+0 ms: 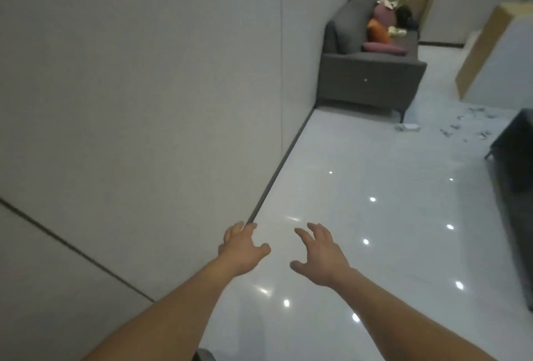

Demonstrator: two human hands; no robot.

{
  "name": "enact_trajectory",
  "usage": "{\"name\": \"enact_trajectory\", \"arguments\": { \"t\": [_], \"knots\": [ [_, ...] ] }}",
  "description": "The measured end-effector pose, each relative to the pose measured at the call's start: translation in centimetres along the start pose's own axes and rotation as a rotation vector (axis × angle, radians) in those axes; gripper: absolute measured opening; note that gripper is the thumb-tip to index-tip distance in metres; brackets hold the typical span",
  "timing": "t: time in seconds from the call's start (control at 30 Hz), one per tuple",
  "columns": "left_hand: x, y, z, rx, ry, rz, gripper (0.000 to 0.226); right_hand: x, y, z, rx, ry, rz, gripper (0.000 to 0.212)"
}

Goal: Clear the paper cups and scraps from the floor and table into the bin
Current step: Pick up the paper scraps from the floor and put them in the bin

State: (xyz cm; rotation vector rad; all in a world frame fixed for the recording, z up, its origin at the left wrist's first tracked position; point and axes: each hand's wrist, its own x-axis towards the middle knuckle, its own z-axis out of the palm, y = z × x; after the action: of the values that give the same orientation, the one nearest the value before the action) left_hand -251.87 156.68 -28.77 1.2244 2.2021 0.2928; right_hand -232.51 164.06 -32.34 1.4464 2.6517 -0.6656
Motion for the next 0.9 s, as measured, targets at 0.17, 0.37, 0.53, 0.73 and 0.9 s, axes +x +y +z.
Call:
{"name": "enact_trajectory", "arguments": {
  "t": [0.17, 0.37, 0.53, 0.73, 0.9],
  "knots": [
    [5.2, 13.4, 2.4, 0.080, -0.028, 0.146, 0.073, 0.6, 11.2, -6.7, 0.044, 0.072, 0.142, 0.083],
    [9.8, 26.9, 6.6, 0.126, -0.095, 0.286, 0.072, 0.2, 22.9, -13.8, 0.062, 0.156, 0.287, 0.082],
    [14.1, 35.7, 8.9, 0.163, -0.141, 0.386, 0.072, 1.5, 30.0, -17.6, 0.093, 0.202, 0.393, 0.082],
    [22.7, 44.1, 10.6, 0.157, -0.169, 0.456, 0.073, 7.2, 37.1, -22.0, 0.078, 0.226, 0.474, 0.081],
    [31.3, 51.2, 11.1, 0.112, -0.209, 0.515, 0.073, 13.6, 42.8, -26.2, 0.058, 0.235, 0.564, 0.082]
  ]
}}
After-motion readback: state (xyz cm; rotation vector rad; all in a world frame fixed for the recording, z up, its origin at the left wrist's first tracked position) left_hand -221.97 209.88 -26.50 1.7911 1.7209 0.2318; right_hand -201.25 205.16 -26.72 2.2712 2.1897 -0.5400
